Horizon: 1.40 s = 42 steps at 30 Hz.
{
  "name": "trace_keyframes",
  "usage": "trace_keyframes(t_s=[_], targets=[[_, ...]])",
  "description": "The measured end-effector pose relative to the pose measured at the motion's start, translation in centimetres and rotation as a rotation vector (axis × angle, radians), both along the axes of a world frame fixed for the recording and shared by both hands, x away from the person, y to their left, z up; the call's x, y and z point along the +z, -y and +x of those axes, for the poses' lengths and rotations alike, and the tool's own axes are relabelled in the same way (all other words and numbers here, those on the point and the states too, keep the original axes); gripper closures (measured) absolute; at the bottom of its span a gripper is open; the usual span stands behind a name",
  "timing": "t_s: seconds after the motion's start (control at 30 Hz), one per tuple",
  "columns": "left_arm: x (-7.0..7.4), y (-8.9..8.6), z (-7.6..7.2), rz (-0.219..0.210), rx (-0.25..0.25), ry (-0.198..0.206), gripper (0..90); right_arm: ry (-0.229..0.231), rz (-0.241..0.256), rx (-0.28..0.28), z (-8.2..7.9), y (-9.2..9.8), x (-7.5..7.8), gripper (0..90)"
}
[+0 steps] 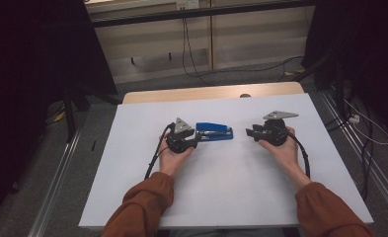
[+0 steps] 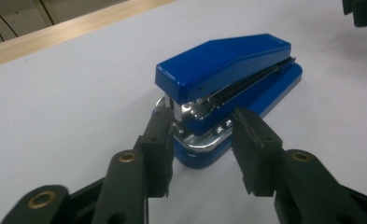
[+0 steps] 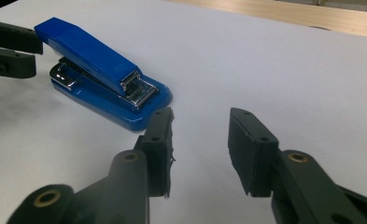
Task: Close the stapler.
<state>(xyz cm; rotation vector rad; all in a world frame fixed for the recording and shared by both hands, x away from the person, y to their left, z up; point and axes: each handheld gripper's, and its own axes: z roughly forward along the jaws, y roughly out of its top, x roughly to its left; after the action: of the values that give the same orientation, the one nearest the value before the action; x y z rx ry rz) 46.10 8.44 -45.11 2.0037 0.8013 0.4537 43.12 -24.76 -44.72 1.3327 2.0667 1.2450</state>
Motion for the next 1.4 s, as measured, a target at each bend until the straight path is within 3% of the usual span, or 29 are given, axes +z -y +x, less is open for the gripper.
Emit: trace_keyframes(t_s=[0.17, 0.33, 0.5, 0.6, 0.77, 0.87, 1.03, 1.13, 1.27, 1.4], targets=[[0.1, -0.2, 0.1, 0.007, 0.055, 0.023, 36.5, 0.016, 0.006, -0.026, -0.2, 0.5, 0.2, 46.8], [0.1, -0.5, 0.4, 0.013, 0.075, 0.038, 20.7, 0.028, 0.015, -0.036, -0.4, 0.5, 0.4, 32.7], [0.4, -1.1, 0.5, -0.018, 0.091, 0.011, 4.7, 0.036, 0.016, -0.033, -0.4, 0.3, 0.5, 17.9], [0.7, -1.7, 0.5, -0.022, 0.060, 0.009, 4.3, 0.042, 0.023, -0.050, -0.5, 0.1, 0.6, 9.9], [1.2, -2.1, 0.0, -0.054, 0.059, 0.014, 4.0, 0.050, 0.048, -0.054, -0.9, 0.1, 1.0, 7.4], [1.4, -2.4, -0.5, -0.044, 0.067, 0.027, 4.0, 0.046, 0.044, -0.059, -1.3, 0.1, 1.2, 3.8], [1.8, -3.0, -1.5, -0.052, 0.044, 0.043, 4.1, 0.069, 0.034, -0.052, -2.1, 0.0, 1.4, 3.4], [1.7, -3.3, -2.0, -0.056, 0.064, 0.047, 4.1, 0.082, 0.029, -0.062, -2.5, 0.1, 1.5, 3.2], [1.9, -3.8, -2.4, -0.085, 0.051, 0.056, 4.0, 0.087, 0.011, -0.081, -3.0, 0.3, 1.5, 3.3], [2.1, -4.4, -3.0, -0.086, 0.062, 0.063, 3.9, 0.093, 0.024, -0.083, -3.7, 0.3, 1.7, 3.4]])
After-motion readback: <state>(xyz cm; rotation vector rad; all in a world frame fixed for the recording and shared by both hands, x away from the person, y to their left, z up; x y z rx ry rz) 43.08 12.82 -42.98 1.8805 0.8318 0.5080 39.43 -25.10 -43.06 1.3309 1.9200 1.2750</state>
